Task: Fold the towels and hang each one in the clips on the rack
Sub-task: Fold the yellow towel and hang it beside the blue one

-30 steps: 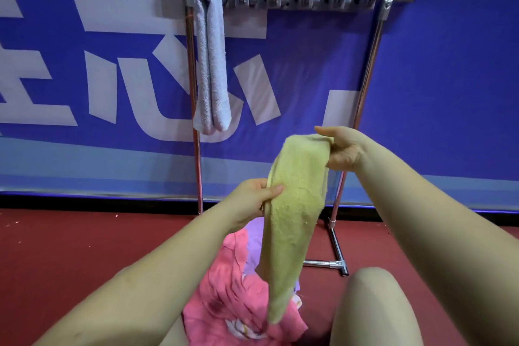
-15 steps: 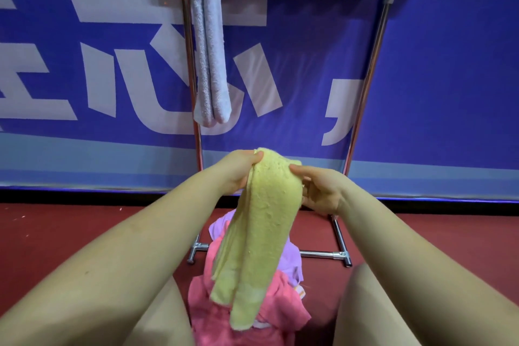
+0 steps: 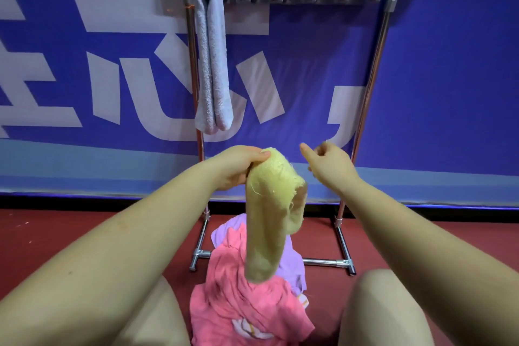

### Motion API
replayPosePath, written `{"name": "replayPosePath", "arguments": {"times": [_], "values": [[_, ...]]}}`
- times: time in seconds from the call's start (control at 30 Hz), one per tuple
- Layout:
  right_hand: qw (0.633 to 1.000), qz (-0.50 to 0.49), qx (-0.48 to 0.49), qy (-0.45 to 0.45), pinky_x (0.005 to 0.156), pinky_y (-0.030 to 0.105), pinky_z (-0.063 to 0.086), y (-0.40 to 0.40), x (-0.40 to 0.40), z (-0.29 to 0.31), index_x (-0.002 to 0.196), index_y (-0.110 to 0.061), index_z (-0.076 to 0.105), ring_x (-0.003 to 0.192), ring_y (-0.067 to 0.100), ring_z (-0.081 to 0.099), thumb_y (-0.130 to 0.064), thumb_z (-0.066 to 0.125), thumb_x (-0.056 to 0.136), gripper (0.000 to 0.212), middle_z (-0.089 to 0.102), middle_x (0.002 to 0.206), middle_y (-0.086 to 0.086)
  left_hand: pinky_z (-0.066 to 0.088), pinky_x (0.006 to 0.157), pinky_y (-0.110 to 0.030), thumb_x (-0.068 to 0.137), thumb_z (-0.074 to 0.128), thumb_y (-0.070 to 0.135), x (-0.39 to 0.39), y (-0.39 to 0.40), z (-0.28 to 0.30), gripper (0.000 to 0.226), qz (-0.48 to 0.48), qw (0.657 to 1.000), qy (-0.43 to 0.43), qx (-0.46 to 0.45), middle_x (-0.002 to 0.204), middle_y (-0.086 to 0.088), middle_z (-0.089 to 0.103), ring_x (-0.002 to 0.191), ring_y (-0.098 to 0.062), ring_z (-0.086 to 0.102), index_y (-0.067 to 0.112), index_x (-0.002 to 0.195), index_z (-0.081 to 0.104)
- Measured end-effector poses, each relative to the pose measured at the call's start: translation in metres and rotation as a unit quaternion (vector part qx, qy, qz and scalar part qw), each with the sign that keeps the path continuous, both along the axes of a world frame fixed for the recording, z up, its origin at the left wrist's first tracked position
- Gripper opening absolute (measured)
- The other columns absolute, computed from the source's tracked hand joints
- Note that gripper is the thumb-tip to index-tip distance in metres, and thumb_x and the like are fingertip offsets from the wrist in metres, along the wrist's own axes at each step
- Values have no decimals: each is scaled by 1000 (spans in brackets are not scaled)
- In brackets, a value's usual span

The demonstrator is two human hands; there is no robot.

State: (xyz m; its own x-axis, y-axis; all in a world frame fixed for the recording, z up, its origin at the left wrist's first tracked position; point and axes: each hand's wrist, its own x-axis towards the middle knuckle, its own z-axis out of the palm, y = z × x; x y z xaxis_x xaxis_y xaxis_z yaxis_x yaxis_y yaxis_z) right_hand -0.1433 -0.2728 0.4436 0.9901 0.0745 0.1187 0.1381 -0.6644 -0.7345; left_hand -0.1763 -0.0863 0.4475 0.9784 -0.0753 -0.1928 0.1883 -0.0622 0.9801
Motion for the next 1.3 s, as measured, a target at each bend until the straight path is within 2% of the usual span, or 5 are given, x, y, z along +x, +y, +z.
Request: {"name": "replayPosePath", "arguments": {"times": [0.2, 0.33, 0.6, 0.8, 1.3], "values": [[919, 217, 287, 159, 89, 34, 45, 28, 15, 36, 105, -13, 63, 88, 19, 60, -39, 31, 101, 42, 67, 95, 6, 47, 73, -27, 96, 44, 19, 15, 2, 50, 20, -72, 993, -7, 93, 84, -1, 65, 80, -14, 60, 16, 89, 62], [916, 252, 260, 174, 70, 27, 45, 43, 24, 58, 79, -11, 61, 67, 22, 43, -43, 41, 97, 42, 44, 69, 8, 45, 86, -35, 93, 47, 22, 23, 16, 84, 19, -87, 981, -5, 173, 95, -5, 65, 92, -21, 59, 17, 91, 65], [910, 322, 165, 206, 88, 36, 50, 53, 48, 114, 116, -3, 62, 94, 22, 62, -39, 49, 94, 45, 67, 106, 12, 42, 94, -38, 76, 65, 34, 39, 44, 130, 41, -99, 972, 17, 214, 87, -5, 61, 83, -19, 56, 4, 104, 65], [904, 344, 159, 195, 98, 40, 42, 54, 83, 154, 113, -4, 63, 100, 25, 54, -36, 47, 94, 40, 61, 110, 13, 46, 81, -29, 92, 49, 19, 60, 45, 163, 16, -131, 973, -64, 179, 71, 1, 56, 70, -13, 55, 12, 83, 59], [954, 289, 60, -48, 64, 24, 50, 88, 182, 285, 89, -11, 63, 68, 15, 55, -28, 55, 93, 19, 59, 73, 3, 48, 60, -19, 90, 47, 5, 175, 67, 268, 27, 23, 953, -242, 182, 66, -1, 56, 63, -12, 53, 12, 66, 58]]}}
